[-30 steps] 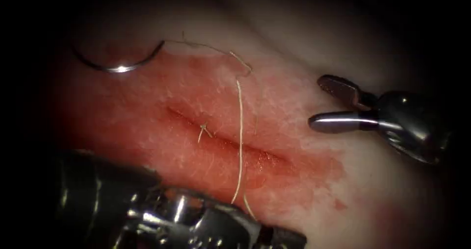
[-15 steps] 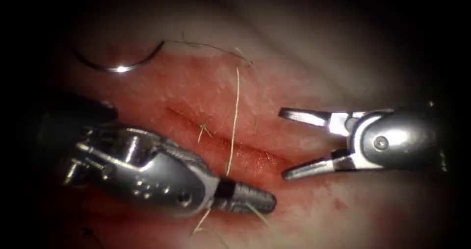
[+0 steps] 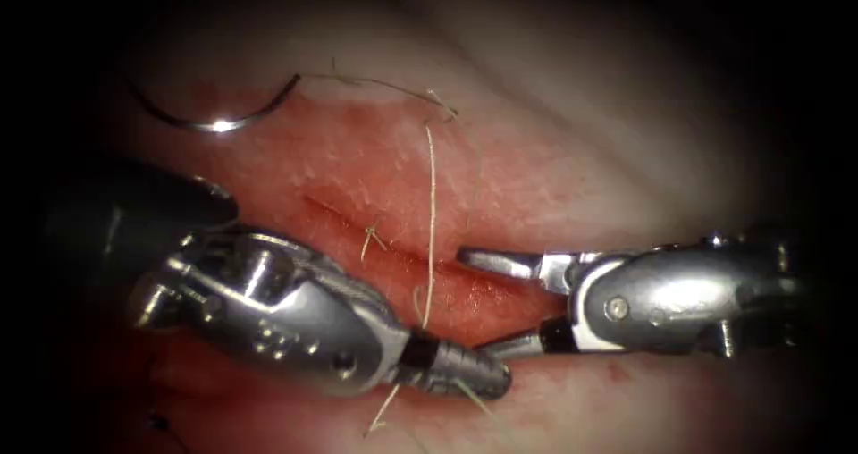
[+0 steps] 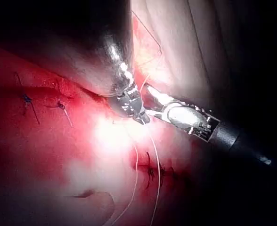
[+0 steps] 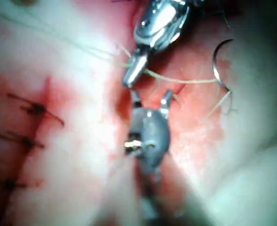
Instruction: Wound Closure
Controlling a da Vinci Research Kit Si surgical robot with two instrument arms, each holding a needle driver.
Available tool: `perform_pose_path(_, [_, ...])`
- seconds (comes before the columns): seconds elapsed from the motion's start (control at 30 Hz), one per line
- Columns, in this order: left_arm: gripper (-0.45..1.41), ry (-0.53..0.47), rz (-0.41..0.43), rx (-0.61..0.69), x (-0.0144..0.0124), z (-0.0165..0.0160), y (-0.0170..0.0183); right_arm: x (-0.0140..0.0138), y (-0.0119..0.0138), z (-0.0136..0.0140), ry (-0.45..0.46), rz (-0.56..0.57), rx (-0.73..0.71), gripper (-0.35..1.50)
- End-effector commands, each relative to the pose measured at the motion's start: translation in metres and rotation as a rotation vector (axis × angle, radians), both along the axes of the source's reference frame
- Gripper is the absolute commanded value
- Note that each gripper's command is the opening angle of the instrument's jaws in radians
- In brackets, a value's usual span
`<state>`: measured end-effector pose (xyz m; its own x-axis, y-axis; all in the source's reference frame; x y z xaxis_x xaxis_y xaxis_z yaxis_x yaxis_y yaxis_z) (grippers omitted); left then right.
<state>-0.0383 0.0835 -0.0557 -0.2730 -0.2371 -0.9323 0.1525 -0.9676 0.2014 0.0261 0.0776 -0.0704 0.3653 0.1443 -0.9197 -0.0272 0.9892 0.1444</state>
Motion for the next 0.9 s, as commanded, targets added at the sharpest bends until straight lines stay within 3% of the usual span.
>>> perform_pose_path(0.03, [-0.35,-0.002,0.002,0.0,-0.0006,0.0005,-0.0003,0.0022,-0.0005,0.0003,0.001,0.0,0.011,0.91])
perform_pose_path(0.33, [-0.35,-0.008,0.009,-0.001,-0.0004,0.0004,-0.0004,0.0051,-0.0019,0.0017,-0.04,-0.005,0.064,0.94])
perform_pose_path(0.63, [-0.35,-0.008,0.005,-0.003,-0.0003,0.0005,-0.0004,0.0052,-0.0008,-0.0003,0.012,0.049,0.061,0.91])
perform_pose_path(0.73, [-0.35,-0.006,0.003,-0.004,-0.0001,0.0005,-0.0002,0.0051,-0.0008,-0.0005,0.015,0.05,0.061,0.66])
perform_pose_path(0.83, [-0.35,-0.005,0.003,-0.004,0.0001,0.0004,-0.0001,0.005,-0.001,-0.0006,0.014,0.052,0.065,0.12])
perform_pose_path(0.87, [-0.35,-0.006,0.003,-0.004,0.0001,0.0004,-0.0001,0.005,-0.0011,-0.0006,0.014,0.048,0.079,-0.16])
perform_pose_path(0.9, [-0.35,-0.006,0.003,-0.004,0.0001,0.0004,-0.0001,0.005,-0.0011,-0.0006,0.014,0.048,0.079,-0.16])
